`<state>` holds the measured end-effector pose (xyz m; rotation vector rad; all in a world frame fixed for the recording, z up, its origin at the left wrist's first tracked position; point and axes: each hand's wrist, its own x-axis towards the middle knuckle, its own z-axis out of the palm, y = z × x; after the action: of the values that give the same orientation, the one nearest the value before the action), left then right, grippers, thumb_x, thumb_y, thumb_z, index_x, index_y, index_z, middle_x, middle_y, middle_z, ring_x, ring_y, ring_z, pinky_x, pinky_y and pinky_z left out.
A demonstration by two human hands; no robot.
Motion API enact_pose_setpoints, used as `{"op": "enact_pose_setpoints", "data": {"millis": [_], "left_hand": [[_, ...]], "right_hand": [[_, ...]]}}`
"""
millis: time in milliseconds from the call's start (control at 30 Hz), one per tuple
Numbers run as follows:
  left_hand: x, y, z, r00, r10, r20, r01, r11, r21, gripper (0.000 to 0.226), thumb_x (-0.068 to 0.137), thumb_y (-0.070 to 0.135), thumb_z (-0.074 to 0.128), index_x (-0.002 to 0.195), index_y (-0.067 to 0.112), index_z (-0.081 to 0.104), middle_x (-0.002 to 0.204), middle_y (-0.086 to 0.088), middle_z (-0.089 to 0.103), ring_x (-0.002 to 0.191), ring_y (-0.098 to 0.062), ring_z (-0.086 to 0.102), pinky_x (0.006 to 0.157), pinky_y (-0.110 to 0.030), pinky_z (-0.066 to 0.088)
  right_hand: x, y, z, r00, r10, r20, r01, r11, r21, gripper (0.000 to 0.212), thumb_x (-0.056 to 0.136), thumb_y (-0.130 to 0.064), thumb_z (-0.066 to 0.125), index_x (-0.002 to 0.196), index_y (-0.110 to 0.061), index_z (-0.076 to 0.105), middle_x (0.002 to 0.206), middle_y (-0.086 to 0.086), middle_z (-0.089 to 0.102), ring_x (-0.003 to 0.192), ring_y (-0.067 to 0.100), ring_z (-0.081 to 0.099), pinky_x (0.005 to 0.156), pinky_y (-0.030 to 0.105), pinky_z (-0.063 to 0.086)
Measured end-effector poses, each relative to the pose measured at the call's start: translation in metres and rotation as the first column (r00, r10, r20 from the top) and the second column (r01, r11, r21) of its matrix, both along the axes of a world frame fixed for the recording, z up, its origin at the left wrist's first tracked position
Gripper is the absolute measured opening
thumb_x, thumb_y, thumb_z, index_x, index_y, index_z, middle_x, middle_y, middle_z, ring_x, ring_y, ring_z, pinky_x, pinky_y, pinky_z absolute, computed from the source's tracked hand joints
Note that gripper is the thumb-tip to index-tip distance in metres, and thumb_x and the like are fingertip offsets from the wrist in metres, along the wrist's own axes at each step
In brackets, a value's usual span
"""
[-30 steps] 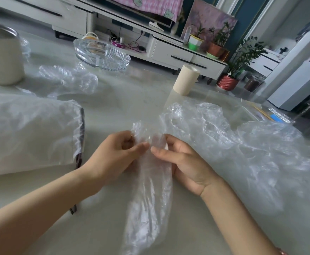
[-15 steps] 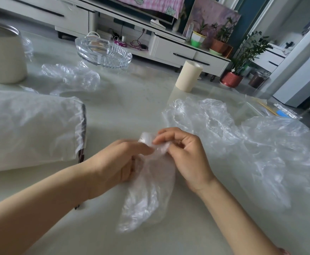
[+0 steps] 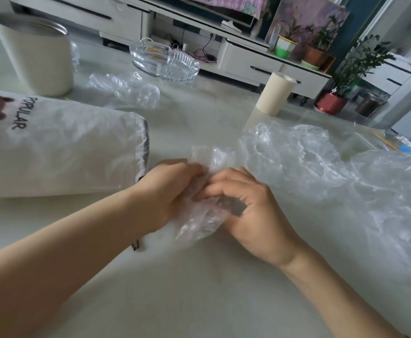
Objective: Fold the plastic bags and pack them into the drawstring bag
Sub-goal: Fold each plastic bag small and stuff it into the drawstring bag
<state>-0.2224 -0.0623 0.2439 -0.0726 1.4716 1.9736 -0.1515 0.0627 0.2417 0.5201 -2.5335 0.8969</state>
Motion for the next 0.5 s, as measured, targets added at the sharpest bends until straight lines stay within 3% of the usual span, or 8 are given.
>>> {"op": "enact_pose_setpoints", "data": {"millis": [100, 167, 267, 400, 434, 501], "left_hand": [[0.005, 0.0, 0.0, 0.993, 0.031, -0.11, -0.031, 0.999, 0.006, 0.014, 0.091, 0.0, 0.05, 0.097, -0.006, 0.061, 0.083, -0.023, 0.064, 0.059, -0.021, 0.061, 0.047, -0.02, 0.051], [0.008, 0.002, 0.001, 0.992, 0.007, -0.127, -0.002, 0.999, 0.038, 0.02, 0.09, -0.006, 0.047, 0.105, -0.016, 0.057, 0.093, -0.03, 0.064, 0.063, -0.024, 0.062, 0.047, -0.022, 0.052], [0.007, 0.006, 0.0, 0.993, 0.025, -0.12, -0.021, 0.999, 0.033, 0.022, 0.091, -0.005, 0.047, 0.108, -0.015, 0.056, 0.09, -0.026, 0.059, 0.065, -0.026, 0.059, 0.049, -0.023, 0.05], [0.007, 0.006, 0.001, 0.992, 0.023, -0.126, -0.019, 0.999, 0.034, 0.011, 0.091, -0.001, 0.05, 0.095, -0.002, 0.06, 0.081, -0.02, 0.06, 0.058, -0.021, 0.059, 0.047, -0.02, 0.048], [0.008, 0.006, 0.001, 0.992, 0.021, -0.126, -0.015, 0.999, 0.044, 0.011, 0.091, -0.003, 0.05, 0.095, -0.002, 0.06, 0.082, -0.02, 0.062, 0.059, -0.021, 0.062, 0.05, -0.021, 0.052], [0.008, 0.008, 0.001, 0.992, 0.021, -0.122, -0.011, 0.997, 0.08, 0.017, 0.089, -0.008, 0.047, 0.1, -0.008, 0.06, 0.095, -0.027, 0.066, 0.081, -0.03, 0.068, 0.074, -0.034, 0.058]], "right_hand": [[0.0, 0.007, 0.009, 0.959, 0.109, 0.261, -0.005, 0.929, -0.37, 0.024, 0.071, -0.005, 0.07, 0.091, -0.019, 0.069, 0.088, -0.012, 0.069, 0.087, 0.003, 0.062, 0.078, 0.013, 0.044], [-0.001, 0.014, 0.013, 0.921, 0.196, 0.338, -0.003, 0.869, -0.495, 0.03, 0.068, -0.005, 0.072, 0.094, -0.019, 0.067, 0.09, -0.012, 0.069, 0.086, 0.003, 0.062, 0.079, 0.015, 0.046], [-0.002, 0.019, 0.011, 0.889, 0.233, 0.393, -0.016, 0.876, -0.482, 0.024, 0.067, -0.012, 0.076, 0.09, -0.015, 0.069, 0.09, -0.009, 0.065, 0.088, 0.008, 0.061, 0.081, 0.018, 0.045], [-0.002, 0.02, 0.008, 0.858, 0.174, 0.483, 0.059, 0.901, -0.43, 0.007, 0.072, -0.015, 0.07, 0.079, -0.012, 0.071, 0.092, 0.0, 0.06, 0.091, 0.009, 0.058, 0.084, 0.017, 0.041], [-0.002, 0.019, 0.008, 0.862, 0.145, 0.485, 0.086, 0.902, -0.423, 0.012, 0.074, -0.019, 0.069, 0.077, -0.008, 0.07, 0.088, 0.002, 0.059, 0.086, 0.009, 0.056, 0.08, 0.017, 0.041], [-0.003, 0.016, 0.008, 0.887, 0.046, 0.459, 0.162, 0.9, -0.405, 0.029, 0.079, -0.025, 0.067, 0.065, -0.001, 0.06, 0.07, 0.0, 0.049, 0.068, 0.008, 0.046, 0.065, 0.017, 0.036]]}}
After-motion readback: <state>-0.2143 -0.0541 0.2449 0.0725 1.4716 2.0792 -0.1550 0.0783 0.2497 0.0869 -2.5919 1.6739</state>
